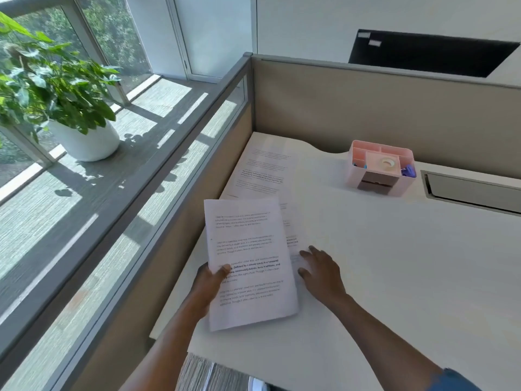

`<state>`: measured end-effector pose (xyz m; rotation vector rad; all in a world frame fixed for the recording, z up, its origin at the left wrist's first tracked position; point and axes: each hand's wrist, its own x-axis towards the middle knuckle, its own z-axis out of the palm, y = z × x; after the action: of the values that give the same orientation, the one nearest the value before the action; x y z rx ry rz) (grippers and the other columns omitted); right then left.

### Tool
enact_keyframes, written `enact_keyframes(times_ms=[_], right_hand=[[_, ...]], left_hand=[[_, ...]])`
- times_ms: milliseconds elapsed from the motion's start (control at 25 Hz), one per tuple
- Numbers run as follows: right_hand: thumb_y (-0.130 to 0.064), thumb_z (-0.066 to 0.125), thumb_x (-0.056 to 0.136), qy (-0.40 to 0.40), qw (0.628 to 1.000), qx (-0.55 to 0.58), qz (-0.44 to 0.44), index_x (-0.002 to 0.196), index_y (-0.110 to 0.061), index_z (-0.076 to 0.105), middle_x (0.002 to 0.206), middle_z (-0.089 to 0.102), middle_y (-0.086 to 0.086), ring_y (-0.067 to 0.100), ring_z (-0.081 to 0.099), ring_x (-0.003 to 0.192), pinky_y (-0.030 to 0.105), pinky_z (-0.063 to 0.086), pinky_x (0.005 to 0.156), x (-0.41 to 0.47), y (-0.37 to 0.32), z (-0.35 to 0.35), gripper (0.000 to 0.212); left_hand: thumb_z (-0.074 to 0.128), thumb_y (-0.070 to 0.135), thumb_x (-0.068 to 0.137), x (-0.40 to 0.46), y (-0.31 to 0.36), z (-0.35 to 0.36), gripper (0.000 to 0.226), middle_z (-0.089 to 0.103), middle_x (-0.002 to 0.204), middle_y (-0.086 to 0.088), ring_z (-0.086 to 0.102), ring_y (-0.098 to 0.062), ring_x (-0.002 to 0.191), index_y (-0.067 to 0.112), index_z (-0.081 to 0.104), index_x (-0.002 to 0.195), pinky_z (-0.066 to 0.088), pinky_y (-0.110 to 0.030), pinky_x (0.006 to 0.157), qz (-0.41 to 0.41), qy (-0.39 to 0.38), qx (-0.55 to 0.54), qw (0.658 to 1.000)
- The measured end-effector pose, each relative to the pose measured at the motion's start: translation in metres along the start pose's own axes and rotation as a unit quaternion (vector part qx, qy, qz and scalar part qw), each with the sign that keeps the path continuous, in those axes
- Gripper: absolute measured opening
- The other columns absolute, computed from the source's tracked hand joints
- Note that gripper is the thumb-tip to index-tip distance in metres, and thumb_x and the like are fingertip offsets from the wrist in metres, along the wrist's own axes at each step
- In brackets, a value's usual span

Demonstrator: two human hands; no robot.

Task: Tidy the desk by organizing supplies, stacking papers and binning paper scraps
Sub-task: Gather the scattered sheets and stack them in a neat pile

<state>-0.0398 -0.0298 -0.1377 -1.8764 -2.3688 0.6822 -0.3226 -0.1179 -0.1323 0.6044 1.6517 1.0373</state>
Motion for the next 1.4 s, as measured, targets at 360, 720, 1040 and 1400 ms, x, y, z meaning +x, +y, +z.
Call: enact_keyframes(times_ms=[360,720,1040,1400], right_hand=[[-0.032,0.070,0.087,0.118,0.989,0.041,0.077,0.115,-0.012,0.063,0.144,0.050,0.011,0.032,0.048,0.127,0.041,0.041,0.102,-0.018,0.052,-0.009,0.035],[-0.037,0.079,0.078,0.008,0.968,0.017,0.250,0.139,-0.014,0.025,0.130,0.036,0.018,0.040,0.044,0.118,0.049,0.047,0.090,-0.008,0.012,-0.021,0.084],[-0.022,0.077,0.079,0.065,0.933,0.246,0.253,0.114,-0.009,0.052,0.105,0.064,0.006,0.031,0.064,0.097,0.036,0.050,0.074,-0.007,0.040,-0.014,0.045],[-0.010,0.075,0.084,0.148,0.737,0.629,0.196,0.095,-0.016,0.071,0.097,0.074,0.004,0.022,0.068,0.083,0.038,0.055,0.082,-0.015,0.049,-0.033,0.013]], left_hand=[[0.062,0.018,0.100,0.012,-0.025,-0.018,0.026,0.074,0.113,-0.010,0.071,-0.032,0.101,0.012,0.065,0.125,0.057,-0.052,0.092,-0.045,0.023,-0.021,0.999],[0.063,0.018,0.099,0.019,-0.033,-0.020,0.028,0.072,0.116,-0.015,0.069,-0.036,0.103,0.009,0.064,0.125,0.054,-0.058,0.095,-0.052,0.026,-0.010,0.998],[0.065,0.022,0.098,0.016,-0.033,-0.024,0.024,0.074,0.111,-0.014,0.070,-0.036,0.100,0.012,0.066,0.120,0.056,-0.057,0.093,-0.055,0.009,-0.022,0.998],[0.066,0.020,0.097,0.014,-0.030,-0.026,0.025,0.074,0.113,-0.015,0.070,-0.037,0.104,0.012,0.066,0.120,0.055,-0.059,0.094,-0.057,-0.026,-0.050,0.997]])
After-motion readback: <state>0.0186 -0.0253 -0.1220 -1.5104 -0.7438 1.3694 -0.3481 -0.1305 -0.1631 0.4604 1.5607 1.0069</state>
